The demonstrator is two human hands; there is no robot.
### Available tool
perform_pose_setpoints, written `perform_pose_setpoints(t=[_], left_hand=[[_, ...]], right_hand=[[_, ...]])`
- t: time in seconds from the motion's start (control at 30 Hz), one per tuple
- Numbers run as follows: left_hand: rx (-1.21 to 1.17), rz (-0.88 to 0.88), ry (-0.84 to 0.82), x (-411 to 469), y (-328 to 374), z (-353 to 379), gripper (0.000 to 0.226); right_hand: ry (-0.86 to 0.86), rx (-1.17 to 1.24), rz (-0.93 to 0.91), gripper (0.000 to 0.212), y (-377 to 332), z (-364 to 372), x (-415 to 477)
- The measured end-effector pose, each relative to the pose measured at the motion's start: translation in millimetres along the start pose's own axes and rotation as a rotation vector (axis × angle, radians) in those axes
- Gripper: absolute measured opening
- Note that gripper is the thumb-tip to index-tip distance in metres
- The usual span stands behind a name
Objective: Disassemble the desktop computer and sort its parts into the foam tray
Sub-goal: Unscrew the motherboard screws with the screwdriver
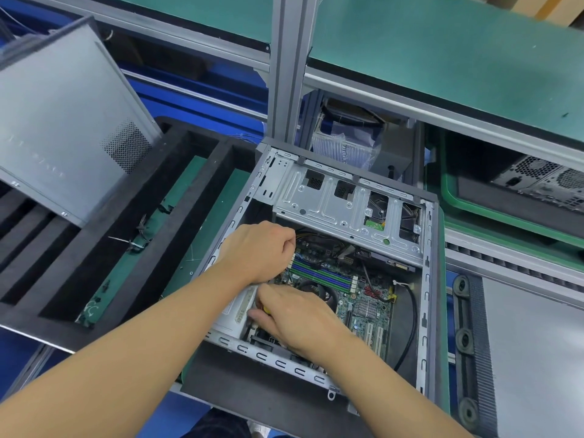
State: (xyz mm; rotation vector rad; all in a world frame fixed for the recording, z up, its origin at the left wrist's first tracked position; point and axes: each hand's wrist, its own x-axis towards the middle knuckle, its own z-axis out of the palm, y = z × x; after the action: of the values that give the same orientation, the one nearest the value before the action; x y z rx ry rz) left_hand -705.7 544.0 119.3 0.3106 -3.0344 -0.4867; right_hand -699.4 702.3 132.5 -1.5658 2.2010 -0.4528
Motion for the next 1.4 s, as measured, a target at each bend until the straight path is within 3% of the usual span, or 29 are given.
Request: perform_pose_setpoints(t=[0.1,0.27,0.5,0.6,0.8,1.0,1.1,1.3,1.4], left_hand=[[-0.005,0.002,-0.006,-0.1,1.2,-1.8,0.025],[-0.003,-0.015,-0.027,-0.4,2.6,-4.1,0.025],[-0.005,0.007,-0.020,-0.8,2.5,-5.0,0.024],[-0.011,0.011,-0.015,-1.3,1.7,-4.7,0.025],[-0.015,0.001,-0.021,-2.0,3.4,-7.5,0.026],[-0.012,-0.005,-0.032,-1.1,3.4,-6.7,0.026],[-0.020,-0.006,-0.028,-1.1,2.4,-6.4,0.027],[-0.017,-0.001,-0.014,-1.8,2.7,-5.3,0.027],[-0.027,-0.016,-0.025,-1.2,2.8,-6.0,0.026]], right_hand=[[-0.033,-0.027,-0.034,0.040,-0.9,-7.7,1.0],[-0.066,0.117,0.031,0.031,0.1,-9.3,-5.5],[0.174,0.209,0.107,0.032,-6.3,-4.5,-10.0],[0.199,0.309,0.142,0.033,-8.5,-2.2,-10.6],[0.094,0.333,0.084,0.022,-7.5,-12.7,-4.3],[-0.058,0.254,0.091,0.033,2.2,-28.2,-6.5],[-0.070,0.305,0.048,0.024,0.3,-28.3,-8.3],[-0.091,0.318,-0.010,0.028,1.3,-28.2,-5.3],[-0.065,0.344,-0.014,0.018,-0.2,-25.9,-6.7]])
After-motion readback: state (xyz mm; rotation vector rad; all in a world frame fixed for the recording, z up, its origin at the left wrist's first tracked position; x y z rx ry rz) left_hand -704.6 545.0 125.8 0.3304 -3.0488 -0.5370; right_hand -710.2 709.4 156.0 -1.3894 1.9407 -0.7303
